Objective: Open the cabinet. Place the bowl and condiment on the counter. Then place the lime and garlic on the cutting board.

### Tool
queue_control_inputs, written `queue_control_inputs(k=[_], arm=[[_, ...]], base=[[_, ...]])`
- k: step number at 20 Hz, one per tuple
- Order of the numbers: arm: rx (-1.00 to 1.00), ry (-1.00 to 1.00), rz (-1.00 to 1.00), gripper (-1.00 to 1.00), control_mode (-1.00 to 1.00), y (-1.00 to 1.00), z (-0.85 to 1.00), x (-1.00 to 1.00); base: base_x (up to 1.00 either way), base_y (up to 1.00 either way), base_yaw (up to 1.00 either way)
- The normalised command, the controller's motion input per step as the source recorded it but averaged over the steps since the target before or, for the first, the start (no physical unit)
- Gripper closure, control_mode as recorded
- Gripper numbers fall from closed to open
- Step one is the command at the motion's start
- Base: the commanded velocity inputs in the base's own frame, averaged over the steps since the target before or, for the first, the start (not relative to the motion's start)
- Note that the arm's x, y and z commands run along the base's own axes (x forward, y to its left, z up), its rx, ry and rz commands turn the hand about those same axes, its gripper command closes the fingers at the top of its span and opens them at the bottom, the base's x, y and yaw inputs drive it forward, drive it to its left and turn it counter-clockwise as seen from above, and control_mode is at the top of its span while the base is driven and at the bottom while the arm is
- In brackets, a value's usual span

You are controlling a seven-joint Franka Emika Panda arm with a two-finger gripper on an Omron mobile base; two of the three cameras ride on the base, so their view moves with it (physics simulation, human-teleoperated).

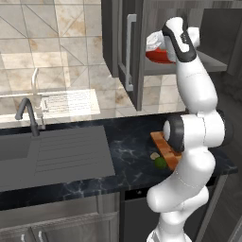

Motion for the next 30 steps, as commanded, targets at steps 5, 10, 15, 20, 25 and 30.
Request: queue_control_inputs(k=[5, 10, 15, 20, 25, 30], arm=[[0.04, -0.02, 0.0, 1.0, -1.0, -0.04, 0.0, -0.46], [0.03, -0.03, 0.0, 1.0, -1.0, -0.01, 0.0, -0.47], [0.01, -0.04, 0.0, 1.0, -1.0, 0.0, 0.0, -0.5], [0.0, -0.04, 0.0, 1.0, -1.0, 0.0, 0.0, -0.48], [0.0, -0.02, 0.0, 1.0, -1.0, 0.0, -0.04, -0.44], [0.0, 0.0, 0.0, 1.0, -1.0, -0.02, -0.09, -0.41]], base=[[0.0, 0.0, 0.0], [0.0, 0.0, 0.0], [0.0, 0.0, 0.0], [0.0, 0.0, 0.0], [0.0, 0.0, 0.0], [0.0, 0.0, 0.0]])
